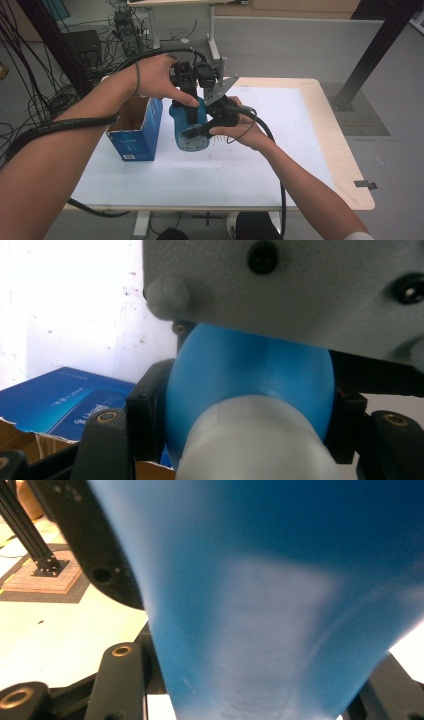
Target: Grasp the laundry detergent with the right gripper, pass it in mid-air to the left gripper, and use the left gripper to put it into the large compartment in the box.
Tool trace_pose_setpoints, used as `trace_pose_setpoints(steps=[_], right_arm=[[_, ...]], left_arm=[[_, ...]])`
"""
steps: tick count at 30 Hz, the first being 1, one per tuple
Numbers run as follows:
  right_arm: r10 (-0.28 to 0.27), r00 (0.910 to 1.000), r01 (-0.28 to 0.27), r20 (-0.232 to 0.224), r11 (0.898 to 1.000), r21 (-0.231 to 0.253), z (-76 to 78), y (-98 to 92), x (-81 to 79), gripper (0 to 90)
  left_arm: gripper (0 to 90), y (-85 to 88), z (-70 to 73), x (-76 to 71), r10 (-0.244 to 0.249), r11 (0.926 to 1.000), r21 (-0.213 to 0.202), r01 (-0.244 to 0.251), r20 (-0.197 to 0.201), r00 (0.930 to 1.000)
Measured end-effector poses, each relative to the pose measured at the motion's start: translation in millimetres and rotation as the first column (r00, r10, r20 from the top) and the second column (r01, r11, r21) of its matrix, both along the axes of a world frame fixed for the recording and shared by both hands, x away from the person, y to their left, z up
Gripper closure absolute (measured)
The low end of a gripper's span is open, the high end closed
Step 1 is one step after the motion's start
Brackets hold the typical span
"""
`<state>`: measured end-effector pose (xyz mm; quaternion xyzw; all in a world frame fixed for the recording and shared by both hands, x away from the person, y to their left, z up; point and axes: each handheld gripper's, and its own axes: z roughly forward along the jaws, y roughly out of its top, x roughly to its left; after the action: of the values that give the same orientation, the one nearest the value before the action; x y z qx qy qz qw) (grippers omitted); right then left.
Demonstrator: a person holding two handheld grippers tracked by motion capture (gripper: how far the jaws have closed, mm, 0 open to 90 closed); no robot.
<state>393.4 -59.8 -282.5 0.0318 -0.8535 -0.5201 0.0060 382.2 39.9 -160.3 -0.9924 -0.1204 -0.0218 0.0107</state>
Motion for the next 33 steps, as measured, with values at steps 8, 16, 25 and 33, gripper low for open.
trace_pose_setpoints(steps=[8, 16, 25, 33], right_arm=[[-0.001, 1.0000, 0.001, 0.005, 1.000, 0.000, -0.3, 1.0, 0.4, 43.7], [0.001, 1.0000, -0.001, 0.006, 1.000, 0.001, -0.4, 2.3, -0.2, 43.6], [0.000, 1.0000, 0.000, 0.008, 1.000, -0.001, -0.4, 2.2, -0.2, 43.6], [0.008, 1.0000, -0.008, 0.006, 1.000, 0.000, -0.9, 2.8, 0.0, 43.5]], left_arm=[[36.0, 1.7, -0.6, -0.8, 0.004, 1.0000, -0.008, -0.004, 0.009, 0.9999], [36.1, 2.0, -0.5, -1.7, 0.000, 1.0000, -0.001, 0.000, 0.010, 0.9999], [36.4, 1.9, -0.8, -1.9, -0.005, 1.0000, -0.002, 0.005, 0.011, 0.9999], [36.5, 1.4, -1.1, -1.9, 0.000, 1.0000, 0.004, 0.000, 0.005, 1.0000]])
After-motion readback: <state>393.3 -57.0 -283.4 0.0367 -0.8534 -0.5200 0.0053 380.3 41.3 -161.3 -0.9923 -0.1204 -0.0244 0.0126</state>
